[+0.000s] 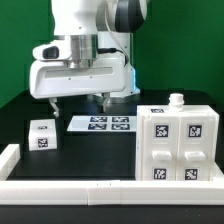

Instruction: Assemble cabinet

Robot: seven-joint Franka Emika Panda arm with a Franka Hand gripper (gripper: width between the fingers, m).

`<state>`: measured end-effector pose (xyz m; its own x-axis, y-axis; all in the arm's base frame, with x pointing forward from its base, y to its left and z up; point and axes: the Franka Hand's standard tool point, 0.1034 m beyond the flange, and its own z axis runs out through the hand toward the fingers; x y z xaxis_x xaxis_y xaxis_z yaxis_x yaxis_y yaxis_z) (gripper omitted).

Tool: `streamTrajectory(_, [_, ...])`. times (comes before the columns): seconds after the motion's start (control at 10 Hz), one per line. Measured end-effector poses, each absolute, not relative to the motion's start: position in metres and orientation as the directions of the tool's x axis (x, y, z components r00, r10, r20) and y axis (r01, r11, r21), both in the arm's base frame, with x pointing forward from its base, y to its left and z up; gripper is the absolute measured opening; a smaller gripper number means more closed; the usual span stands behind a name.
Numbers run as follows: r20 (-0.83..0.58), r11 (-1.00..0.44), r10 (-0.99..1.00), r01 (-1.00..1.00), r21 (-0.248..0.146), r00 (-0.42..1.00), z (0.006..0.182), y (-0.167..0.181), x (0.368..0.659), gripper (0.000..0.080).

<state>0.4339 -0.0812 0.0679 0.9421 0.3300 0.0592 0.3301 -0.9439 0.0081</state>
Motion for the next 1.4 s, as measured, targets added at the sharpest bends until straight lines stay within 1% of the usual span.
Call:
streamTrajectory(0.3, [0.057,-0.944,0.330,0.330,0.008,0.942,0.067,-0.083,0.433,0.0797])
streamTrajectory(0.4, [0.044,-0.930,0.368,0.368,0.008,0.929,0.060,-0.096,0.426,0.0797])
streamTrajectory(0.6, [0.022,-0.916,0.400,0.400,0.015,0.916,0.049,-0.138,0.410,0.0797])
streamTrajectory(0.7, [0.016,-0.911,0.413,0.413,0.015,0.911,0.045,-0.151,0.406,0.0797])
streamTrajectory(0.8, [0.004,-0.911,0.412,0.412,0.007,0.911,0.042,-0.165,0.405,0.0797])
streamTrajectory(0.9, [0.004,-0.918,0.397,0.397,0.005,0.918,0.047,-0.177,0.416,0.0797])
streamTrajectory(1.0, [0.010,-0.919,0.394,0.393,0.014,0.919,0.044,-0.181,0.419,0.0797])
streamTrajectory(1.1, [0.000,-0.919,0.394,0.394,0.008,0.919,0.034,-0.178,0.410,0.0797])
streamTrajectory(1.4, [-0.012,-0.915,0.404,0.404,-0.004,0.915,0.024,-0.168,0.404,0.0797])
